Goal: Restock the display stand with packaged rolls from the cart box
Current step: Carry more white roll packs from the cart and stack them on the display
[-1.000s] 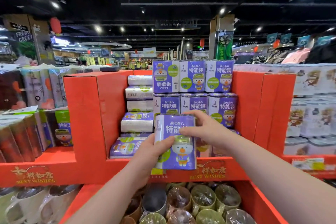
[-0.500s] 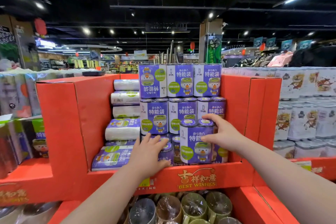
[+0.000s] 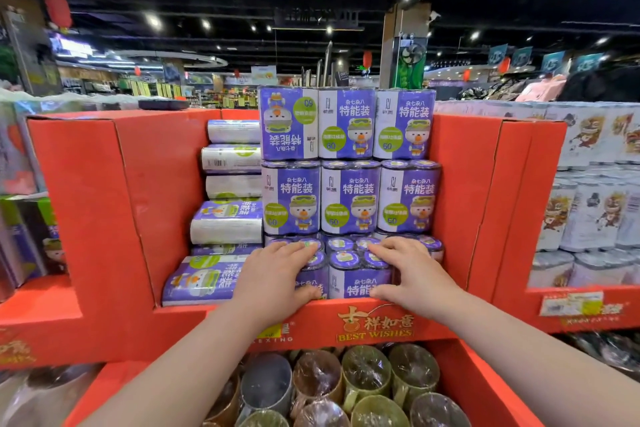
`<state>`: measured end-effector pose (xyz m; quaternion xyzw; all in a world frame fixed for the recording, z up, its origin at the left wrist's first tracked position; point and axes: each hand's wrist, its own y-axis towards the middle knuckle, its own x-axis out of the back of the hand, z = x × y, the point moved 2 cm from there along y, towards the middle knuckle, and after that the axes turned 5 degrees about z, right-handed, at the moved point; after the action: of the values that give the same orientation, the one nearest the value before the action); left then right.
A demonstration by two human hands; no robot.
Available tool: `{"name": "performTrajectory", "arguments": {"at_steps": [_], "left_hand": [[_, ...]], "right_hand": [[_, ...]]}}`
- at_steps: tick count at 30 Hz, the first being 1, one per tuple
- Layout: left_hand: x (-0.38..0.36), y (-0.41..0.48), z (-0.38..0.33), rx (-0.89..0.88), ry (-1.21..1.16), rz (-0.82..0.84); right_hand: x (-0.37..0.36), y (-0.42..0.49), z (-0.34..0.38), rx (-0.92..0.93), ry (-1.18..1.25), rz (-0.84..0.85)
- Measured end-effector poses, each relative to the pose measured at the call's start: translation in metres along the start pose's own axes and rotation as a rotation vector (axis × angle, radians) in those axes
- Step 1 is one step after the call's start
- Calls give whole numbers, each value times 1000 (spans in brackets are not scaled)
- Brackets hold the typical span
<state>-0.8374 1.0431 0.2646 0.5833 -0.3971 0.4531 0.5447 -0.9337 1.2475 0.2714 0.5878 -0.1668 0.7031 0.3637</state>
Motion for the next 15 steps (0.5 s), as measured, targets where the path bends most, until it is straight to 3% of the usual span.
{"name": "performTrajectory", "arguments": {"at_steps": [5, 13, 15], "left_hand": [[0, -2, -3, -2, 29, -17], [-4, -6, -8, 2, 35, -156], [-3, -7, -9, 15, 15, -112]], "right_hand": [[3, 1, 8, 31, -154, 62], [-13, -6, 10, 15, -20, -43], [-12, -6, 11, 17, -8, -41]]}}
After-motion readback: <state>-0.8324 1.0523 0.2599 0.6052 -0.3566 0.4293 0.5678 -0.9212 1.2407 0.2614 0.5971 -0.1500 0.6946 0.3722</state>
